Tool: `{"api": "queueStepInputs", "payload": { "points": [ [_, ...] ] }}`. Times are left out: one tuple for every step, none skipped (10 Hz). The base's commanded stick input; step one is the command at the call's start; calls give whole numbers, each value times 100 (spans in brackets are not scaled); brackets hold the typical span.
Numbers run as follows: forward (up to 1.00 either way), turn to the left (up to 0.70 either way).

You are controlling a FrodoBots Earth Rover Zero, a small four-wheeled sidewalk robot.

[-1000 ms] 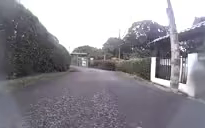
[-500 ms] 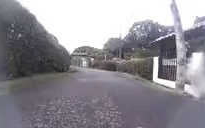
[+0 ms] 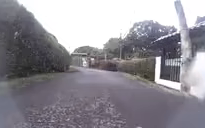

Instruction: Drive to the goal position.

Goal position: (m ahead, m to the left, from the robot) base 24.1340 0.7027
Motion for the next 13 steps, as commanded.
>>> {"api": "queueStepInputs", "payload": {
  "points": [
    [50, 0],
    [50, 0],
    [50, 0],
    [50, 0],
    [50, 0],
    [50, 0],
    [50, 0],
    [50, 0],
    [50, 0],
    [50, 0],
    [50, 0],
    [50, 0],
    [50, 0]
  ]
}}
